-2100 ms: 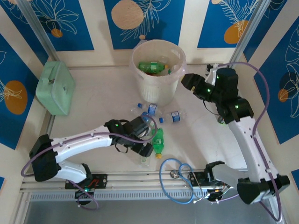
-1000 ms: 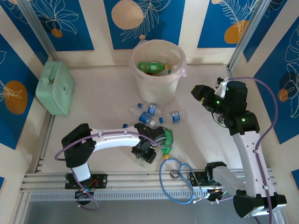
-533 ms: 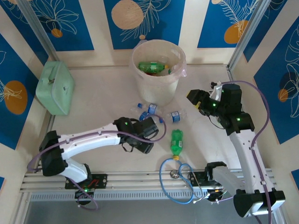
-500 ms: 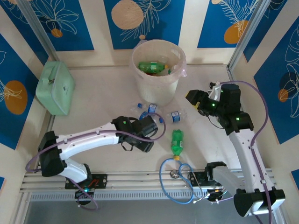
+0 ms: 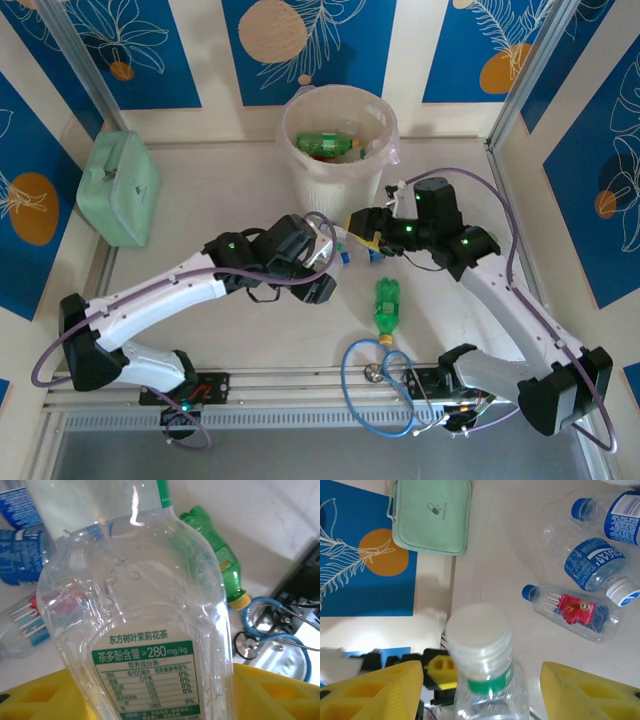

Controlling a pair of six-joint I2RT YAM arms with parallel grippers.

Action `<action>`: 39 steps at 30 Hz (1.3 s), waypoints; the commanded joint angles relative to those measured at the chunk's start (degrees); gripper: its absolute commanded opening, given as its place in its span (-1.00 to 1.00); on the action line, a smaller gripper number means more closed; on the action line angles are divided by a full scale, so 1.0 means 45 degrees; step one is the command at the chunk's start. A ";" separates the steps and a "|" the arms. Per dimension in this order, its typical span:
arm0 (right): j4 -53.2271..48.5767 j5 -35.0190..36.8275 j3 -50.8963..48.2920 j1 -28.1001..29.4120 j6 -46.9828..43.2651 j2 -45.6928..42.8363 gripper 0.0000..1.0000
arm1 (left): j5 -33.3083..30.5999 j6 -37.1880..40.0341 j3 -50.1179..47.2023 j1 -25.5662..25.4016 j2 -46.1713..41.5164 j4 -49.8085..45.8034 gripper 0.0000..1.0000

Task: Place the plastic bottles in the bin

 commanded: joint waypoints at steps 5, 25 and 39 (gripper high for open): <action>0.0105 0.0370 0.0879 0.0564 -0.0262 0.0889 0.33 | 0.1208 0.0626 0.0315 0.0260 -0.0331 0.0246 0.29; -0.0298 0.1153 0.1064 0.1685 -0.0443 0.1287 0.11 | 0.1315 0.0617 0.0178 0.0737 -0.0522 0.0355 0.31; -0.0175 0.1345 0.0946 0.1750 -0.0325 0.1191 -0.33 | 0.1201 0.0338 -0.0017 0.0758 -0.0629 0.0650 0.57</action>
